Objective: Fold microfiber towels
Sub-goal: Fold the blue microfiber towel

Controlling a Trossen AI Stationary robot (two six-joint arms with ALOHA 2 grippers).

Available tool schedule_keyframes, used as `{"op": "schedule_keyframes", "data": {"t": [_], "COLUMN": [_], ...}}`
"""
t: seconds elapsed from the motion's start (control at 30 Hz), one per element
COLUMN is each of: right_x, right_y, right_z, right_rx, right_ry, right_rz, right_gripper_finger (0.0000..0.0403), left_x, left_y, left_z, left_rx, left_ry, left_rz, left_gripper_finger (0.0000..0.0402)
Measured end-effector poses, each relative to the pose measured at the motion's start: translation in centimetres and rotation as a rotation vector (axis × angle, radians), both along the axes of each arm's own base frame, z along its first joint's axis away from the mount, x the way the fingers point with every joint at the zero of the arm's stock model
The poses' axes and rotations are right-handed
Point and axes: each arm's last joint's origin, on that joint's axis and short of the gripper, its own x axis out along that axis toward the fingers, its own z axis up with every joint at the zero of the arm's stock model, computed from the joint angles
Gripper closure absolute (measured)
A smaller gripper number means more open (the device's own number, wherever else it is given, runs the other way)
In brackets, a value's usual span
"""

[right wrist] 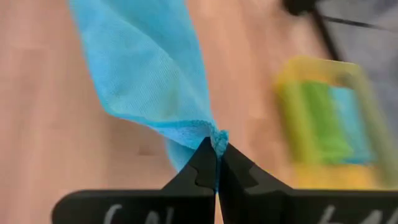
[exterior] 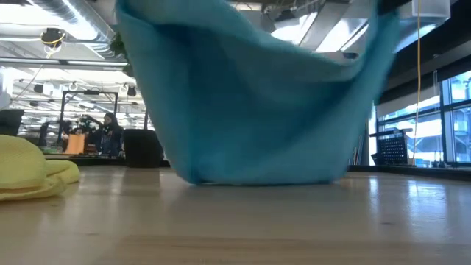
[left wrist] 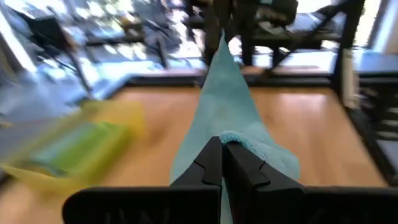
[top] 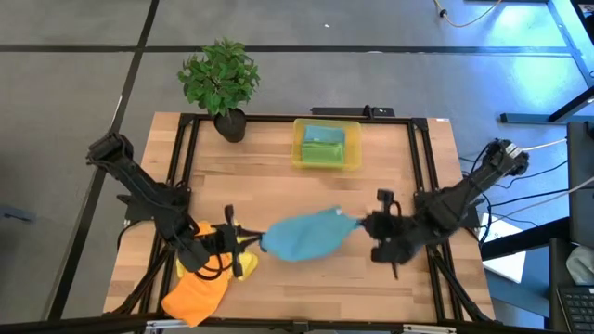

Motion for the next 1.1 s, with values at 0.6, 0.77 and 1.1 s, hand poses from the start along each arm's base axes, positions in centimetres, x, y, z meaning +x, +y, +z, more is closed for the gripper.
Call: {"op": "schedule_keyframes", "data": {"t": [0.6,0.77,1.1], "right_x": [-1.6,-0.9,-1.1], "right_y": [0.5,-1.1,-5.5], "right_z": [0.1,-4.2,-12.0], "right_rx": [-0.001,0.060,0.068], "right_ry": [-0.098,0.005,0.105], "right_rz": [-0.158,-0.225,-0.373], "right_gripper_finger": [0.0402,0.0402,0.0402], "left_x": [-0.2,-0.4,-0.8], "left_y": [2.2,5.4,10.1], "left_z": [-3.7,-7.9,-11.5], "left_rx": [-0.169,-0.298,-0.424], "left_ry": [0.096,0.211,0.346], "left_rz": [0.039,0.111,0.225], "left_gripper_finger": [0.0401,0.0401,0.0401]}}
